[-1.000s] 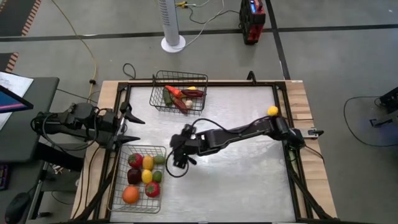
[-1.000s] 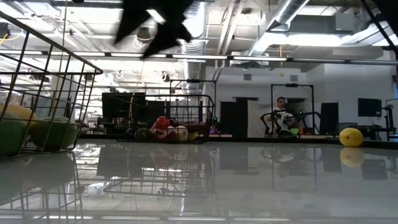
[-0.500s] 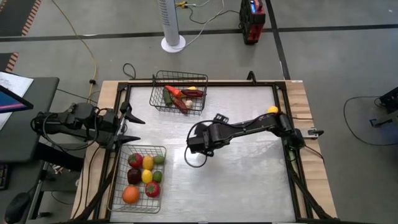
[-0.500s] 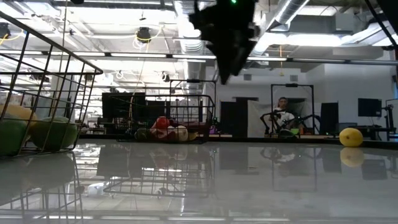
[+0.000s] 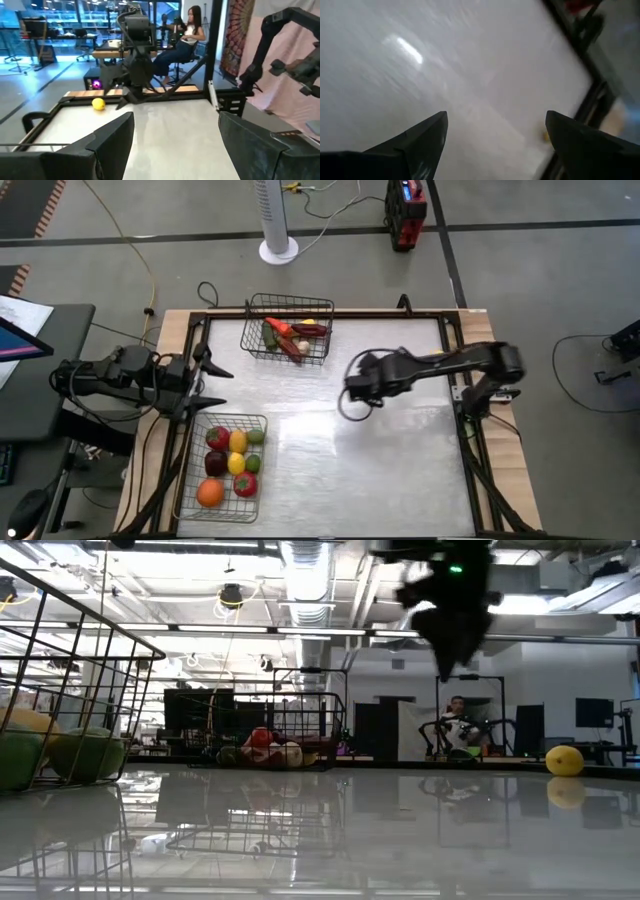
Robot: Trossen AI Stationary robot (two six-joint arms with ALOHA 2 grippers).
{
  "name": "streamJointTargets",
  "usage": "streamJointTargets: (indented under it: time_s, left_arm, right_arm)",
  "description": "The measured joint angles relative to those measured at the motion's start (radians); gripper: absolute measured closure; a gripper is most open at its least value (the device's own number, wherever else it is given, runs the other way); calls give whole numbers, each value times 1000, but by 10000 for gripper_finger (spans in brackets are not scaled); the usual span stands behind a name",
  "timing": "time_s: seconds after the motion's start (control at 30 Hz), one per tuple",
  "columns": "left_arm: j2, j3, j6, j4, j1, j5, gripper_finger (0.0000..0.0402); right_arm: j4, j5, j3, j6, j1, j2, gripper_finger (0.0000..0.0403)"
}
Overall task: Sort produce into baskets
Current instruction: Put the yellow lemon into the silver wire basket
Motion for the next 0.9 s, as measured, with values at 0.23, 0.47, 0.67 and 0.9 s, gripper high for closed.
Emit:
streamJointTargets:
  time_s: [0.23, 0.47, 0.67, 0.9]
  left_arm:
    - [0, 0, 8, 14, 0, -46, 123]
    - [0, 0, 8, 12, 0, -51, 123]
    - [0, 0, 8, 1, 0, -51, 123]
    - [0, 0, 4, -22, 0, -51, 123]
  right_arm:
    - [195, -101, -411, 260, -148, -265, 40]
    - [273, -76, -679, 461, -330, -386, 40]
    - [476, 14, -795, 425, -430, -410, 40]
    - [483, 123, -800, 485, -457, -409, 40]
